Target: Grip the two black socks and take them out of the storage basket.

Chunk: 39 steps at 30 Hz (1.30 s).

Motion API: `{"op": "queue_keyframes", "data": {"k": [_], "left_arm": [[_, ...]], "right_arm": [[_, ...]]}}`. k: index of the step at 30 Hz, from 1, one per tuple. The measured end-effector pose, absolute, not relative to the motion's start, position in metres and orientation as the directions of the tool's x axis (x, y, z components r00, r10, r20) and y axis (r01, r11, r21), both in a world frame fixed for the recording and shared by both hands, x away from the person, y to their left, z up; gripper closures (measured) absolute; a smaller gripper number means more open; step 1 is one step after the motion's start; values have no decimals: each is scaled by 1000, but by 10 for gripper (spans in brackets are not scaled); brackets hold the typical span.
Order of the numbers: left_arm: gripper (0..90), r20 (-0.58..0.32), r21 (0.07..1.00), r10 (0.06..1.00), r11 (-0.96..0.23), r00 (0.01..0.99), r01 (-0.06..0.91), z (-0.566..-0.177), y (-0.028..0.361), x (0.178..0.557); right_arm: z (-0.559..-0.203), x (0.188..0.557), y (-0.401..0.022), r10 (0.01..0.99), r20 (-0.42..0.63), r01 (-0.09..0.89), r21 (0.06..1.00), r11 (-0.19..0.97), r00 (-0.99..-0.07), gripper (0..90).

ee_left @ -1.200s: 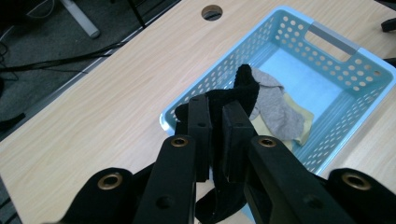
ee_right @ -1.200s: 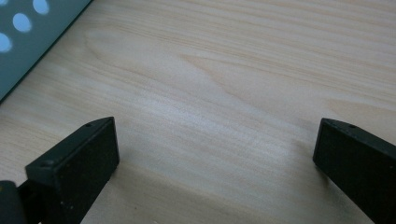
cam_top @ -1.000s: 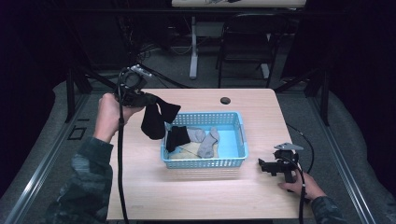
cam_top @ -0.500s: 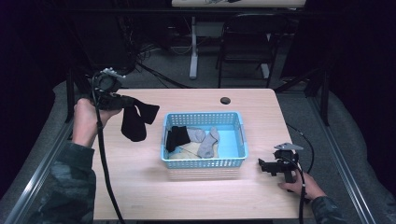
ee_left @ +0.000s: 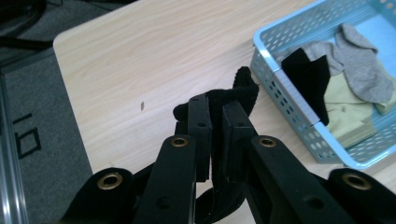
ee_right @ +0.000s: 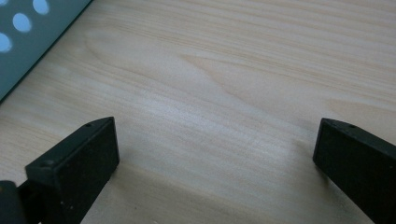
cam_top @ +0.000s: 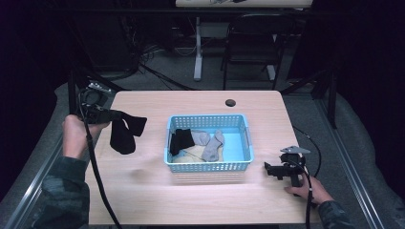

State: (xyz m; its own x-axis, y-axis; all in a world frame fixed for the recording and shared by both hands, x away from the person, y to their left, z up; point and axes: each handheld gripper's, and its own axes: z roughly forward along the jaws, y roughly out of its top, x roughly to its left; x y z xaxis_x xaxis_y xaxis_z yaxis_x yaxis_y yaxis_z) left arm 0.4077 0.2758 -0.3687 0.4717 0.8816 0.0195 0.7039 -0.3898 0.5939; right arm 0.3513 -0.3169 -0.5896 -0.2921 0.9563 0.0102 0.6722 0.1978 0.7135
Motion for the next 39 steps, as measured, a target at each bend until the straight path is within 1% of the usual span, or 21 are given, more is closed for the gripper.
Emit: {"op": "queue_keyframes", "data": {"k": [8,13,17,18,20,21,24,25,26,27,29,30,31,32,34,35,37,39], "left_arm": [[843,-14,576,897,-353,441,737,-389,289,411],[843,-27,547,905,-342,424,764,-405,292,415],[843,-32,511,915,-330,401,794,-426,292,426],[843,-57,512,916,-314,396,800,-432,293,428],[843,-62,491,921,-308,385,815,-444,294,432],[842,-84,473,921,-300,381,829,-453,295,436],[835,-108,439,922,-293,373,850,-471,296,442],[820,-124,429,922,-282,366,858,-477,295,443],[788,-124,420,924,-282,362,863,-482,296,445],[726,-130,412,929,-267,347,871,-487,296,446],[577,-126,412,936,-251,327,876,-492,298,445],[482,-127,411,941,-239,314,880,-492,299,444],[396,-134,419,942,-227,307,879,-492,300,443],[331,-135,441,944,-216,302,871,-489,300,441],[234,-110,470,943,-229,313,852,-483,298,438],[202,-104,479,942,-233,318,846,-482,296,437],[168,-108,503,936,-240,336,830,-474,292,435],[156,-99,528,930,-252,353,811,-465,287,433]], "right_arm": [[-590,351,-317,956,10,672,714,197,-292,0],[-590,351,-317,956,10,672,714,198,-292,0],[-590,351,-317,956,10,672,714,198,-292,0],[-590,351,-317,956,11,672,714,197,-292,0],[-590,351,-317,956,11,672,714,197,-292,0],[-590,351,-317,956,10,672,714,197,-292,0],[-590,351,-317,956,10,672,714,197,-292,0],[-590,351,-317,956,10,672,714,197,-292,0],[-590,351,-317,956,10,672,714,197,-292,0],[-590,351,-317,956,10,672,714,198,-292,0],[-590,351,-317,956,10,672,714,197,-292,0],[-590,351,-317,957,10,672,714,197,-292,0],[-590,351,-317,956,11,672,714,197,-292,0],[-590,351,-317,956,10,672,714,197,-292,0],[-590,351,-317,956,11,672,714,197,-292,0],[-590,351,-317,956,11,672,714,197,-292,0],[-590,352,-317,956,10,672,714,198,-293,0],[-590,351,-317,956,10,672,714,198,-293,0]]}}
